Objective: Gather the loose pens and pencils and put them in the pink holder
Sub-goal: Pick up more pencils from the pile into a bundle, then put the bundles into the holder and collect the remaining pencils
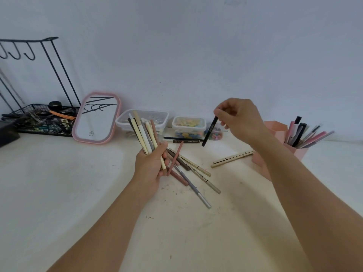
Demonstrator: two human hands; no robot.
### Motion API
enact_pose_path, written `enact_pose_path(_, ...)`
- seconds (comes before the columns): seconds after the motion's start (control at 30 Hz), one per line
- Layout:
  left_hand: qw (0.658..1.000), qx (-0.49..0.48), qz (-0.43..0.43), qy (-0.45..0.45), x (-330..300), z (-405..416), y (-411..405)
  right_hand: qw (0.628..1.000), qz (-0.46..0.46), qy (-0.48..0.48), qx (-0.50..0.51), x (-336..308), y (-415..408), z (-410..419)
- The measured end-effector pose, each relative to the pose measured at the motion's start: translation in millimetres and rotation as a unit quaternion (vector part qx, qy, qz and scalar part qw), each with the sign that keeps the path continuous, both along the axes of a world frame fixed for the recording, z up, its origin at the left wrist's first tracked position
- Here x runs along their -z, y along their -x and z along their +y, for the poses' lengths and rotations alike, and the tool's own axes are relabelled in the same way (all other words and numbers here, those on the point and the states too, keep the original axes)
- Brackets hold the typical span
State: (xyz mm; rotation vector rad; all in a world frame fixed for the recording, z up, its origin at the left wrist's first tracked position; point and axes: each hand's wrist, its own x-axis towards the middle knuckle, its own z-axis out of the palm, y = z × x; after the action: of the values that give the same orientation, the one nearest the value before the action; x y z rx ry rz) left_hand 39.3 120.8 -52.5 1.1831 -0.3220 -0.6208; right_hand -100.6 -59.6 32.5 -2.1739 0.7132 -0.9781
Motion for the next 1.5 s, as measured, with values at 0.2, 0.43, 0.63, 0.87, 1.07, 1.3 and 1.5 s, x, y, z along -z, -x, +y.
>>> enact_pose_path(0.2, 0.993, 0.1, -0.058, 0.02, -3.8, 1.1, 12.4, 0.957, -0.11, -0.231, -0.134, -2.1, -8.6, 22.2)
enact_pose_path(0.43, 0.973, 0.201, -0.108, -0.023, -10.7, 3.7, 32.3, 0.942, -0.103, -0.277, -0.159, 17.3, -25.5, 49.3)
enact_pose_path(0.63, 0.962, 0.268, -0.054, 0.001, -7.4, 2.7, 39.9, 0.908, -0.092, -0.349, -0.213, 17.8, -27.1, 66.4)
enact_pose_path(0.87, 0.941, 0.233, -0.217, -0.115, -6.7, -2.0, 62.5, 0.885, -0.054, -0.393, -0.241, 30.6, 2.9, 92.4)
enact_pose_path(1.07, 0.946, 0.199, -0.252, -0.042, 1.2, -5.9, 72.2, 0.945, -0.157, -0.283, -0.051, 38.6, 59.6, 83.4)
enact_pose_path(1.3, 0.949, 0.075, -0.305, -0.026, 9.3, 2.1, 73.7, 0.966, -0.085, -0.239, 0.044, 57.1, 105.3, 68.9)
enact_pose_path(1.5, 0.924, 0.045, -0.378, -0.038, 10.5, 10.7, 81.8, 0.988, 0.027, -0.075, 0.134, 38.3, 131.6, 42.1)
